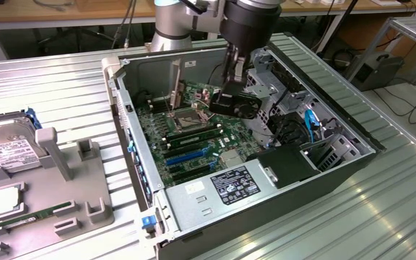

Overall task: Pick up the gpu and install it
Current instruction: 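Insert the gpu into the slot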

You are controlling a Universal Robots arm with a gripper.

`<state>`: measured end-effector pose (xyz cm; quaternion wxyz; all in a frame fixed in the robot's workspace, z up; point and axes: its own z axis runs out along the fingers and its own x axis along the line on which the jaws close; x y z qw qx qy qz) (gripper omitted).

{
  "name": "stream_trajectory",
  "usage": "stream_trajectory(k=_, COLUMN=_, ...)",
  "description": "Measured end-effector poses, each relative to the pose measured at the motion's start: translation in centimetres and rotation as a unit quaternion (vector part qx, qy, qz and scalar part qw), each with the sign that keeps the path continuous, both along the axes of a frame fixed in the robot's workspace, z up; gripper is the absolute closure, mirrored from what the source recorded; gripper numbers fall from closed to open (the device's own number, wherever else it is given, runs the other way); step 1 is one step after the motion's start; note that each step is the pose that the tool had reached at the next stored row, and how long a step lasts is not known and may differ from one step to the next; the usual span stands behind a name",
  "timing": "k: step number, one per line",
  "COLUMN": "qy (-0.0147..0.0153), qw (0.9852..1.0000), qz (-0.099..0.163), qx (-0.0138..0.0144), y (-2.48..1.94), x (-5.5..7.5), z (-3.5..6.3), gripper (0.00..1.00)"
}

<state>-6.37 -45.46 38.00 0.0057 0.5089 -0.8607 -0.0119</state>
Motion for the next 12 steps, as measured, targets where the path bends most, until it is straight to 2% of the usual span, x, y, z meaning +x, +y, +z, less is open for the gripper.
stream_trajectory(k=4, qy=-0.0002, qw=0.9992, qz=0.04, qx=0.0, y=-0.01, x=0.0, z=0.04, gripper=0.74)
stream_trajectory(k=7, qy=-0.0002, qw=0.9978, qz=0.067, qx=0.0, y=-0.01, x=0.0, z=0.03, gripper=0.74)
stream_trajectory(k=11, qy=-0.0001, qw=0.9946, qz=0.104, qx=0.0, y=0.0, x=0.0, z=-0.05, gripper=0.74)
stream_trajectory(k=12, qy=-0.0002, qw=0.9928, qz=0.12, qx=0.0, y=0.0, x=0.0, z=-0.12, gripper=0.74)
